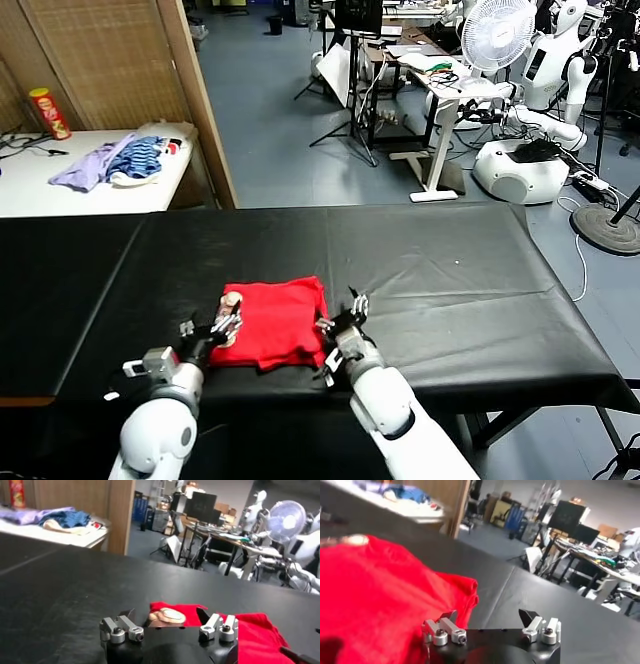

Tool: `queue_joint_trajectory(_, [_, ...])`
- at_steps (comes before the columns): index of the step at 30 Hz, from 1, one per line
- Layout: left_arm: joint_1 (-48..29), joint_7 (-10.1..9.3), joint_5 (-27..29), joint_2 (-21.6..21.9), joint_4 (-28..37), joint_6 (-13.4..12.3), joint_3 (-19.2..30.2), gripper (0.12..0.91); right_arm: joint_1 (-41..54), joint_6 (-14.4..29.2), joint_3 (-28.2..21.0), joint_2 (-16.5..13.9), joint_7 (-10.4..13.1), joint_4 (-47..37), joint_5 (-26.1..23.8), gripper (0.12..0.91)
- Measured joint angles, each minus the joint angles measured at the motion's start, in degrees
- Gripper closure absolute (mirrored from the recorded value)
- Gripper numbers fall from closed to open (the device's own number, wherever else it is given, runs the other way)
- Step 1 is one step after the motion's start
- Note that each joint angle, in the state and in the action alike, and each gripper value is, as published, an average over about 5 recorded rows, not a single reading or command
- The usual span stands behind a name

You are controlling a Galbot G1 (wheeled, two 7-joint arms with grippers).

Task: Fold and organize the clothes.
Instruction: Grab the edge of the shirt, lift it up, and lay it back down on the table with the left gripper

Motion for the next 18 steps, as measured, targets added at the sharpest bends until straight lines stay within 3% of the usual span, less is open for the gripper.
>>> queue_joint_trajectory(6, [0.25,0.83,-12.96,-0.71,1.86,0.9,-2.77,0.232,-2.04,0.19,3.19,-1.08,-0.06,6.03,11.04,0.227])
queue_joint_trajectory(12, [-0.33,1.5,-24.68,-1.0,3.37,0.68,-4.45,0.234,-4.33,0.44,4.61,-1.26,-0.31,10.61,14.39,0.227])
queue_joint_trajectory(15, [-0.72,1.42,-27.27,-1.0,4.29,0.62,-4.79,0.274,-5.19,0.43,4.89,-1.09,-0.43,11.9,14.85,0.227])
queue_joint_trajectory(18, [-0.81,1.46,-27.75,-0.94,5.18,0.63,-4.85,0.388,-5.79,0.41,5.37,-1.05,-0.49,12.66,15.15,0.227])
